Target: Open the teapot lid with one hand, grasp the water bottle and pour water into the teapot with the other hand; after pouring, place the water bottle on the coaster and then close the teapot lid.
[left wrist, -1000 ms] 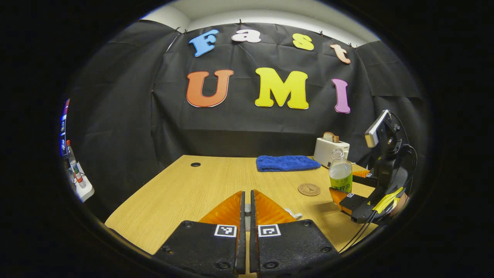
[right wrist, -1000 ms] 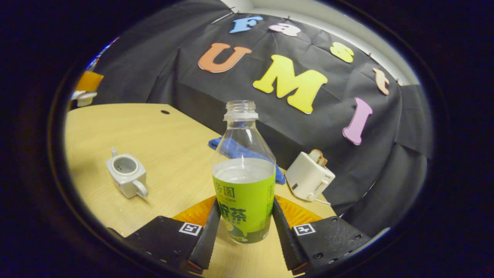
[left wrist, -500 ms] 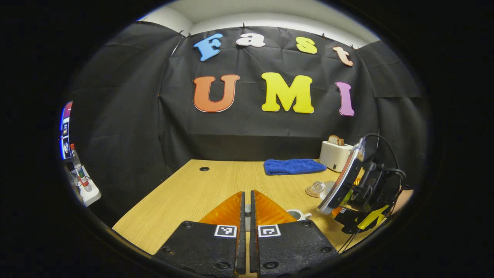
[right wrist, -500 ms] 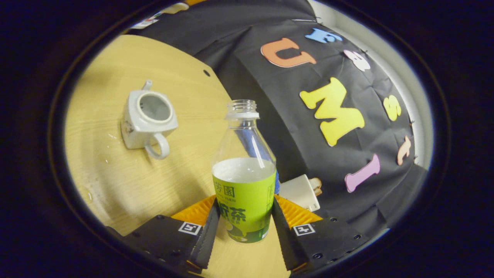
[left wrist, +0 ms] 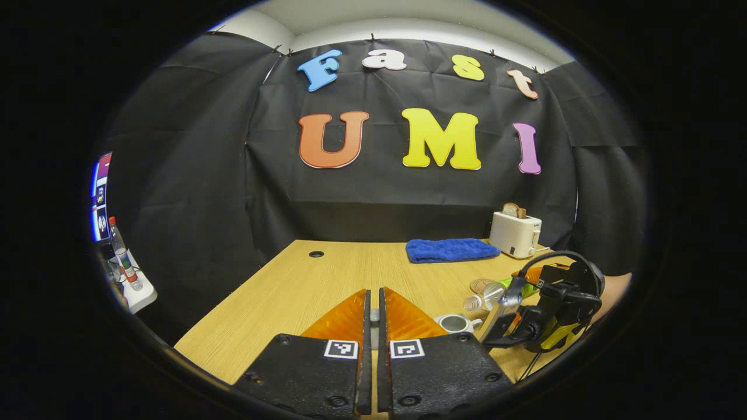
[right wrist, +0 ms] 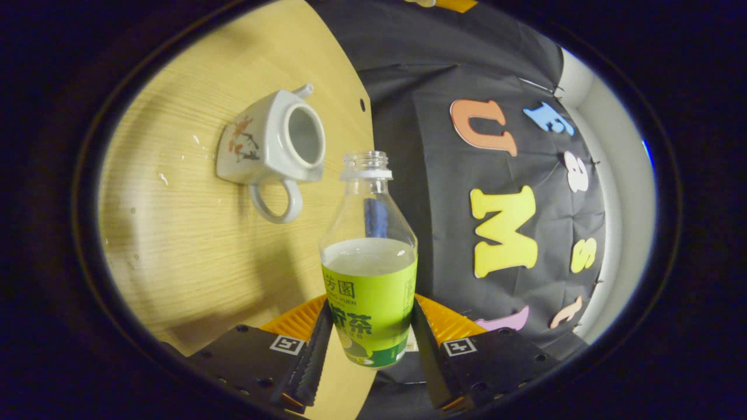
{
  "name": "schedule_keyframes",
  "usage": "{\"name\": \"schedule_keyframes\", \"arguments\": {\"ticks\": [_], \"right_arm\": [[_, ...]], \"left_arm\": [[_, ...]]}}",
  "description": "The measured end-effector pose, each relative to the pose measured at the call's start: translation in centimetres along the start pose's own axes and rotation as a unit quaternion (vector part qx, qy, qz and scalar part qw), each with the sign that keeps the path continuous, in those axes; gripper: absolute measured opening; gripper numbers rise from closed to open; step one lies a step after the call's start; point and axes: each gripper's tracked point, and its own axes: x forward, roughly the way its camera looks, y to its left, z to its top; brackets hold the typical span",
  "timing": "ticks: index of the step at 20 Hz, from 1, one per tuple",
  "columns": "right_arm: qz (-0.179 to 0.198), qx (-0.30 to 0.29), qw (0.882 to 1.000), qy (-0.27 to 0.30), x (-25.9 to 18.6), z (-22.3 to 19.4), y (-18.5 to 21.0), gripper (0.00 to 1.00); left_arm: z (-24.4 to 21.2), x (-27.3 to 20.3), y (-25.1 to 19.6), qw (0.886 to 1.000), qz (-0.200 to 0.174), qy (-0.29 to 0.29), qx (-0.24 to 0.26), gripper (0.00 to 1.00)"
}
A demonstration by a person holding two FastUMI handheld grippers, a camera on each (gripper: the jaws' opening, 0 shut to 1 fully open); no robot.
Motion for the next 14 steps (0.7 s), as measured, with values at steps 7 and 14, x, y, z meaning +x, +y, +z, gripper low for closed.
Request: {"name": "schedule_keyframes", "arguments": {"ticks": [7, 14], "right_arm": [[-0.057, -0.114, 0.992, -0.015, -0.1, 0.9, -2.4, 0.71], [-0.092, -0.190, 0.977, -0.027, -0.3, 2.2, -3.4, 0.70]], "left_arm": [[-0.3, -0.1, 0.4, 1.000, 0.007, 0.006, 0.002, 0.06], [-0.1, -0.3, 0.4, 1.000, 0.004, 0.003, 0.004, 0.06]]}}
